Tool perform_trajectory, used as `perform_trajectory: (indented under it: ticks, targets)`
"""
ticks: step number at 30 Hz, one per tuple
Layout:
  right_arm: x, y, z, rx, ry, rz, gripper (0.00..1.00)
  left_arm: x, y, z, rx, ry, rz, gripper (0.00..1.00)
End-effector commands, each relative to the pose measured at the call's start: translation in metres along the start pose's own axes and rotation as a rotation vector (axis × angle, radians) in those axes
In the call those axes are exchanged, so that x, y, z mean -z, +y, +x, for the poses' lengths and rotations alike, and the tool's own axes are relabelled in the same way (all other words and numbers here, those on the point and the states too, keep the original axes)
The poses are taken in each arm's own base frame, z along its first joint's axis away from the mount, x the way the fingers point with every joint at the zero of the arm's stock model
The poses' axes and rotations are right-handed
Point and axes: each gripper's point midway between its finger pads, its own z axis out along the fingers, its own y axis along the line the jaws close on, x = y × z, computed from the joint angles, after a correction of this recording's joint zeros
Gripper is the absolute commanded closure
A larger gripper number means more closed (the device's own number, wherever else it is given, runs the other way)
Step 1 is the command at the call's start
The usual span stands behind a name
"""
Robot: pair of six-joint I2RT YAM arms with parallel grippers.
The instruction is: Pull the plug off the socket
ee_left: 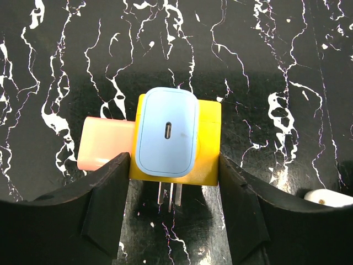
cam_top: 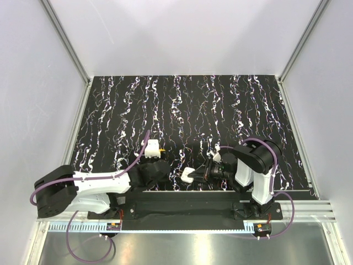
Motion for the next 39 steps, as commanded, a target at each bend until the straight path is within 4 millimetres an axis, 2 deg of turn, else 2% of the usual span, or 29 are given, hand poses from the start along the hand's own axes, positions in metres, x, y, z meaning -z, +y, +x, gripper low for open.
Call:
perform_trajectory:
  ticks: [1,6,7,8,9,10,11,12,13,14,15,16,17,18,19,20,21,26,27,29,30,32,33,35,37,39]
  targets:
    - [0.011,0.011,0.003,0.075,-0.013,-0.051,1.00,0.003,0.014,0.005,-0.082,0.017,-0.033,1.00]
    - [0.026,0.014,0.000,0.076,-0.030,-0.052,1.00,0.010,0.005,0.001,-0.054,0.029,0.031,1.00]
    - [0.028,0.024,-0.003,0.112,-0.041,-0.077,1.00,0.011,0.004,0.000,-0.048,0.028,0.040,1.00]
    - [0.029,0.014,-0.001,0.087,-0.028,-0.028,1.00,0.012,0.001,-0.002,-0.041,0.030,0.053,1.00]
    - [0.031,0.014,-0.004,0.092,-0.034,-0.013,1.00,0.014,0.000,-0.003,-0.037,0.030,0.061,1.00]
    - [0.032,0.035,-0.012,0.183,-0.062,-0.053,1.00,0.014,-0.001,-0.004,-0.037,0.030,0.064,1.00]
    - [0.034,0.011,-0.011,0.126,-0.055,0.080,1.00,0.014,-0.002,-0.004,-0.036,0.032,0.071,1.00]
    - [0.038,0.010,-0.016,0.149,-0.077,0.129,1.00,0.015,-0.003,-0.004,-0.035,0.033,0.074,1.00]
    - [0.043,0.049,-0.035,0.316,-0.147,0.085,1.00,0.015,-0.005,-0.005,-0.034,0.033,0.080,1.00]
    - [0.057,0.022,-0.041,0.282,-0.190,0.272,1.00,0.016,-0.006,-0.004,-0.034,0.038,0.087,1.00]
    - [0.066,0.031,-0.050,0.333,-0.239,0.305,1.00,0.016,-0.007,-0.005,-0.030,0.039,0.091,1.00]
    - [0.081,0.062,-0.068,0.429,-0.323,0.294,1.00,0.016,-0.007,-0.005,-0.026,0.040,0.093,1.00]
    - [0.094,0.052,-0.074,0.415,-0.350,0.383,1.00,0.016,-0.009,-0.004,-0.024,0.041,0.101,1.00]
    - [0.099,0.070,-0.083,0.441,-0.375,0.372,1.00,0.017,-0.010,-0.005,-0.020,0.040,0.106,1.00]
    - [0.105,0.067,-0.093,0.443,-0.381,0.400,1.00,0.017,-0.011,-0.006,-0.019,0.036,0.110,1.00]
    - [0.105,0.066,-0.093,0.433,-0.360,0.411,1.00,0.017,-0.012,-0.006,-0.018,0.036,0.114,1.00]
    - [0.107,0.072,-0.100,0.430,-0.372,0.410,1.00,0.016,-0.013,-0.006,-0.019,0.037,0.118,1.00]
    - [0.113,0.071,-0.131,0.362,-0.414,0.439,1.00,0.017,-0.017,-0.005,-0.015,0.045,0.134,1.00]
    - [0.119,0.072,-0.143,0.340,-0.444,0.444,1.00,0.018,-0.019,-0.005,-0.013,0.046,0.141,1.00]
    - [0.125,0.063,-0.156,0.280,-0.464,0.460,1.00,0.018,-0.019,-0.005,-0.017,0.047,0.141,1.00]
    - [0.138,0.058,-0.170,0.235,-0.510,0.468,1.00,0.018,-0.019,-0.004,-0.018,0.047,0.142,1.00]
    - [0.148,0.048,-0.184,0.155,-0.553,0.455,1.00,0.017,-0.016,-0.003,-0.021,0.046,0.133,1.00]
    - [0.168,0.034,-0.198,0.082,-0.617,0.449,1.00,0.017,-0.016,-0.003,-0.023,0.044,0.134,1.00]
    - [0.179,0.030,-0.211,0.025,-0.664,0.396,1.00,0.017,-0.015,-0.003,-0.026,0.042,0.132,1.00]
    - [0.197,0.016,-0.225,-0.042,-0.726,0.391,1.00,0.017,-0.017,-0.004,-0.025,0.042,0.136,1.00]
    - [0.202,0.016,-0.235,-0.054,-0.742,0.356,1.00,0.016,-0.019,-0.004,-0.032,0.044,0.140,1.00]
